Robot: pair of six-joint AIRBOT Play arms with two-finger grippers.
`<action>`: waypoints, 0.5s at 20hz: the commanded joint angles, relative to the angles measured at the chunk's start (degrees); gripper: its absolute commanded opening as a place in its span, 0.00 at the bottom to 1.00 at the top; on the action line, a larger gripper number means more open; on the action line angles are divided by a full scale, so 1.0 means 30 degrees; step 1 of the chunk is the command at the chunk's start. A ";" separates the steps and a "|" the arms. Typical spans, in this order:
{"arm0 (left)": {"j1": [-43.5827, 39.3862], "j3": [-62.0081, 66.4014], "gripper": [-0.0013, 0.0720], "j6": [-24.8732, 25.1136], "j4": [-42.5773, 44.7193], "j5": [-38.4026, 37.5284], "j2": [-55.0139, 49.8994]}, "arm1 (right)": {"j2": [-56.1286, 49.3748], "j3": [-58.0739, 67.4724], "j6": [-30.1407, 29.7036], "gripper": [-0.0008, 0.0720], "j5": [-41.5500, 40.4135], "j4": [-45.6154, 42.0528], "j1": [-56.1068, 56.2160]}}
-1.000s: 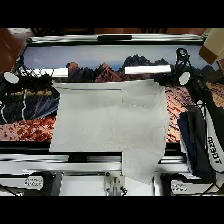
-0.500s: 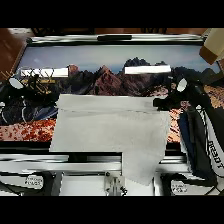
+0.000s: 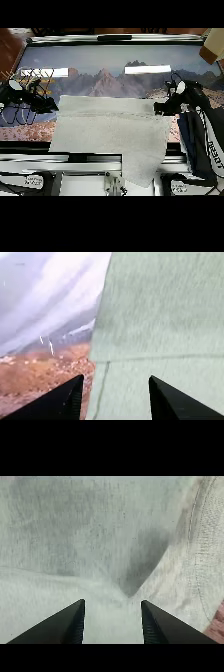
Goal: Fold the shirts.
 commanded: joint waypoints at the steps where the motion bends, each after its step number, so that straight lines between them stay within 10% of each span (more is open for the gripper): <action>1: 0.1071 0.0372 0.67 -0.0248 0.1982 -0.3912 0.0656 | 0.0692 0.0903 -0.0984 0.66 0.4393 -0.2404 -0.0197; 10: 0.5020 -1.1329 0.75 0.2827 0.0248 -0.1231 0.7286 | 0.8961 -0.5195 -0.2426 0.66 0.3759 0.0852 -0.8393</action>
